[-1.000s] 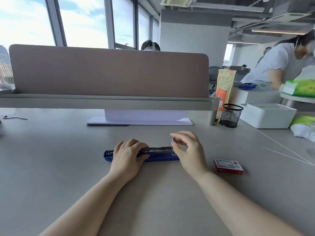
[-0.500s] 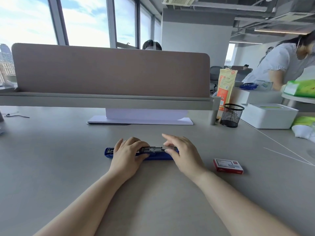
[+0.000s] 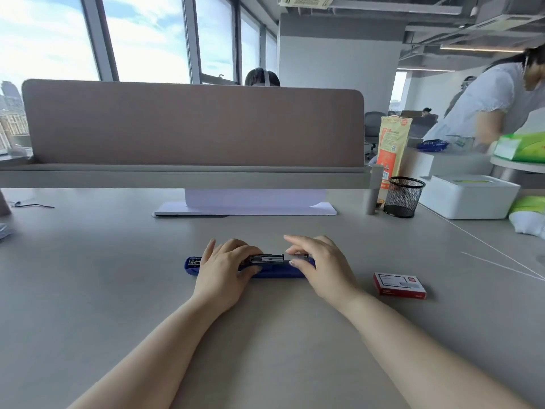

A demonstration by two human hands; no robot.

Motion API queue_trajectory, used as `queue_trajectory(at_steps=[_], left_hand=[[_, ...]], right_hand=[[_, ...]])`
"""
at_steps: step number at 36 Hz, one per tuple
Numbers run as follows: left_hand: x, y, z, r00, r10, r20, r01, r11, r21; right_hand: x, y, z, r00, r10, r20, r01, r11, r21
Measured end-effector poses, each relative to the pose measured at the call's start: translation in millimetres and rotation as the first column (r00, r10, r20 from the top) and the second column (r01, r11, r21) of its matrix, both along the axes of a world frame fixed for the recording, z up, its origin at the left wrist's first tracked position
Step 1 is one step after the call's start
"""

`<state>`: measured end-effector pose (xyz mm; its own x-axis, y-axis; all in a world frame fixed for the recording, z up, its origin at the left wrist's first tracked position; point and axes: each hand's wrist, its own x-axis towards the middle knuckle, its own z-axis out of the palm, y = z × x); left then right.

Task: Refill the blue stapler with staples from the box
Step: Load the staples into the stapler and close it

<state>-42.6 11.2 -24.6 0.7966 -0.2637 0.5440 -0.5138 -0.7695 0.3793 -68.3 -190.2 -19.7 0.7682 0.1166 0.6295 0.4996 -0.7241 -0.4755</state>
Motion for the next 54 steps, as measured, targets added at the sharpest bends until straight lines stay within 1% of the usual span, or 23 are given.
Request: queue_trajectory(at_steps=[4,10,14,16,20,23,27,30,34,35,37,39,41,44,48,51,54], left_hand=[[1,2,1,1.0,0.009,-0.023,-0.009,1.0,0.019],[2,0,2,0.999,0.033,-0.018,-0.032,0.997,0.068],[1,-1,0,0.998,0.054,-0.023,-0.052,0.994,0.092],[2,-1,-1,0.997,0.065,-0.028,-0.062,0.994,0.093],[2,0,-2,0.997,0.076,-0.027,-0.073,0.992,0.104],[1,1,-2,0.996,0.085,-0.019,-0.083,0.991,0.105],[0,1,-1,0.995,0.099,-0.026,-0.095,0.987,0.129],[1,7,0,0.993,0.108,-0.044,-0.101,0.986,0.13],[2,26,2,0.97,0.203,-0.135,-0.19,0.977,0.101],[1,33,3,0.957,0.245,-0.154,-0.23,0.967,0.109],[1,47,5,0.916,0.341,-0.21,-0.324,0.94,0.109],[1,58,6,0.87,0.394,-0.296,-0.396,0.917,0.057],[1,63,4,0.854,0.379,-0.355,-0.406,0.914,-0.001],[3,69,1,0.874,0.33,-0.357,-0.38,0.922,-0.076],[5,74,0,0.894,0.236,-0.38,-0.352,0.895,-0.274],[1,71,6,0.92,0.175,-0.351,-0.319,0.854,-0.411],[-6,61,14,0.96,0.121,-0.252,-0.242,0.81,-0.534]], right_hand=[[2,1,-2,1.0,-0.015,-0.013,0.015,1.0,0.006],[3,0,-2,0.998,-0.056,-0.028,0.056,0.998,-0.013],[2,-2,-2,0.997,-0.078,0.001,0.078,0.994,-0.071],[1,-1,-3,0.997,-0.074,-0.03,0.071,0.993,-0.093],[-2,0,-2,0.986,-0.081,-0.147,0.061,0.989,-0.136],[-4,0,-1,0.98,-0.105,-0.171,0.079,0.985,-0.156],[-4,-2,-2,0.978,-0.129,-0.166,0.108,0.986,-0.126],[-6,-3,-2,0.977,-0.112,-0.181,0.098,0.992,-0.084],[-9,-5,-1,0.966,-0.085,-0.243,0.091,0.996,0.01],[-9,-6,0,0.961,-0.098,-0.258,0.106,0.994,0.015],[-8,-8,0,0.943,-0.163,-0.291,0.162,0.986,-0.027],[-8,-10,0,0.911,-0.246,-0.33,0.232,0.969,-0.082],[-7,-11,-1,0.892,-0.266,-0.366,0.262,0.963,-0.06],[-5,-12,-4,0.894,-0.219,-0.39,0.254,0.966,0.04],[-4,-11,-3,0.894,-0.209,-0.397,0.266,0.96,0.093],[-4,-10,-3,0.894,-0.201,-0.401,0.268,0.956,0.118],[-4,-9,-2,0.894,-0.193,-0.404,0.268,0.954,0.138]])
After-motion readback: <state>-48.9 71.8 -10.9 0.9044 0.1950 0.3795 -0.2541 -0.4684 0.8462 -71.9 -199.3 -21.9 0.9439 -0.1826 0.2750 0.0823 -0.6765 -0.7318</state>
